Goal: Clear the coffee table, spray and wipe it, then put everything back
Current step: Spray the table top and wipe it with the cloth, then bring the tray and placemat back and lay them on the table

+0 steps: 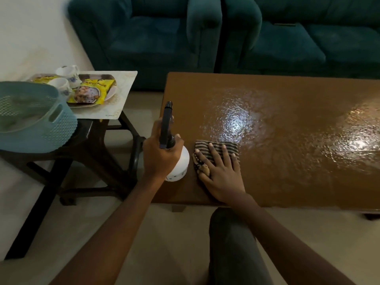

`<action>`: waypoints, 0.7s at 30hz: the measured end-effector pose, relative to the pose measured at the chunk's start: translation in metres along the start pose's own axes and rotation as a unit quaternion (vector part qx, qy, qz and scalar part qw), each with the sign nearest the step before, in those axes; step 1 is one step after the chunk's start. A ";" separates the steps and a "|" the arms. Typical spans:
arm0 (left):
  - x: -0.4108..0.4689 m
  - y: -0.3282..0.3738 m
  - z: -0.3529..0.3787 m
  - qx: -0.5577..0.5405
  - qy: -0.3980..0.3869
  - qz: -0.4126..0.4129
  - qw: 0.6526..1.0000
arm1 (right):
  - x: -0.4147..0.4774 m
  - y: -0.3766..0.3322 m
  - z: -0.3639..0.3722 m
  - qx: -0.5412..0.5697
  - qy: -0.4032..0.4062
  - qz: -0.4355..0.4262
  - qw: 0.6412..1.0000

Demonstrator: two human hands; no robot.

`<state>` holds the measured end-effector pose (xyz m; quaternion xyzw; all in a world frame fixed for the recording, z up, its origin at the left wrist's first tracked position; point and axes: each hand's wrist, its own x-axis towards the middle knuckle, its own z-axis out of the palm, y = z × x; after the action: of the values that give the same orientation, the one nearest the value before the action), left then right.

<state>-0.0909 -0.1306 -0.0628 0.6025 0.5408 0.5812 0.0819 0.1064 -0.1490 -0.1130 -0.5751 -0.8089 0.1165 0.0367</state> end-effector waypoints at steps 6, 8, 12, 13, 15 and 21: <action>-0.004 -0.007 -0.001 0.024 -0.008 -0.067 0.997 | 0.005 0.002 0.000 0.035 -0.032 -0.005 0.999; -0.004 0.000 -0.006 0.025 -0.033 -0.109 0.993 | 0.008 0.003 -0.007 0.055 -0.091 -0.002 0.994; 0.004 0.030 -0.028 0.051 -0.177 -0.179 0.966 | 0.010 0.001 -0.045 0.092 -0.204 0.014 0.975; 0.004 0.036 -0.039 0.067 -0.216 -0.209 0.951 | 0.005 -0.001 -0.053 0.098 -0.201 0.018 0.974; 0.012 0.057 -0.067 0.104 -0.274 -0.264 0.919 | -0.007 -0.007 -0.088 0.110 -0.177 0.025 0.978; 0.039 0.144 -0.135 0.159 -0.262 -0.236 0.922 | -0.033 -0.027 -0.196 0.175 -0.130 0.009 0.976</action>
<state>-0.1272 -0.2312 0.1076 0.5930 0.7118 0.2730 0.2590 0.1308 -0.1595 0.0860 -0.5467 -0.7690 0.3300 0.0303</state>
